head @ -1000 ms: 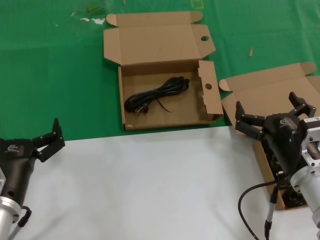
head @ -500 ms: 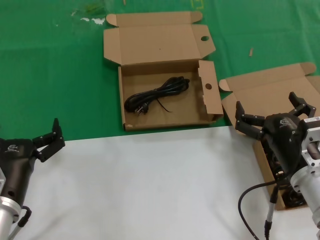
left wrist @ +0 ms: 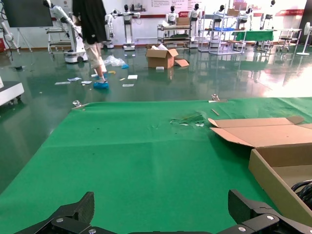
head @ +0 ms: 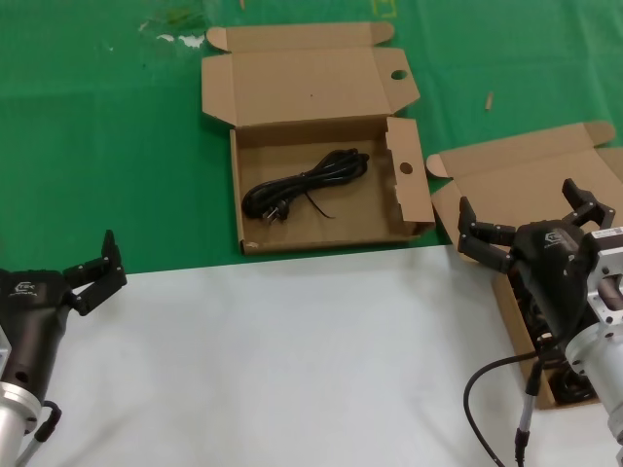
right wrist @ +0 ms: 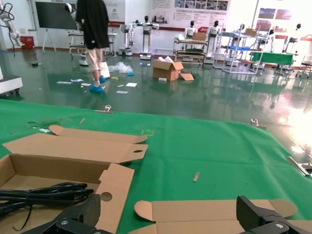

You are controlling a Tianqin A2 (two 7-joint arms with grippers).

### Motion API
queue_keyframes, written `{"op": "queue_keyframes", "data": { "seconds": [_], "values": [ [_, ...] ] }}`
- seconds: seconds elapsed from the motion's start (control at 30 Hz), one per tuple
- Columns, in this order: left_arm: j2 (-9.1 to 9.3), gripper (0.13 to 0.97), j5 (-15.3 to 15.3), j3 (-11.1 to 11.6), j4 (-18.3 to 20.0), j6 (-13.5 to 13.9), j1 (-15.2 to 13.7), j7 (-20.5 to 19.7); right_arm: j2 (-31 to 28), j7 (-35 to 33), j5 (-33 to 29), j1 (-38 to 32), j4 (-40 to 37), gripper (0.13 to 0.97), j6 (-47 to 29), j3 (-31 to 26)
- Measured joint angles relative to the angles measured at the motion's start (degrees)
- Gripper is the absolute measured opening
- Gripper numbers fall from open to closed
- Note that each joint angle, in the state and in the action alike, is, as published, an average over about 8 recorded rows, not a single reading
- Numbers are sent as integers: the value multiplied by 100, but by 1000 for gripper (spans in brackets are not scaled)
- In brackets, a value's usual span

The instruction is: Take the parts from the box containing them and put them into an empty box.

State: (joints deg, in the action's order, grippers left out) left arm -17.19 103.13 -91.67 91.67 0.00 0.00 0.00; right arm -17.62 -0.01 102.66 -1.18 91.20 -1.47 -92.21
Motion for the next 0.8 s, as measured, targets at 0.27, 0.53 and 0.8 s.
{"op": "queue_keyframes", "data": {
  "seconds": [0.27, 0.53, 0.8],
  "values": [
    [0, 966, 0, 0, 0, 0, 0, 0, 0, 0, 0, 0, 0, 966, 0, 0],
    [0, 966, 0, 0, 0, 0, 0, 0, 0, 0, 0, 0, 0, 966, 0, 0],
    [0, 966, 0, 0, 0, 0, 0, 0, 0, 0, 0, 0, 0, 966, 0, 0]
  ]
}}
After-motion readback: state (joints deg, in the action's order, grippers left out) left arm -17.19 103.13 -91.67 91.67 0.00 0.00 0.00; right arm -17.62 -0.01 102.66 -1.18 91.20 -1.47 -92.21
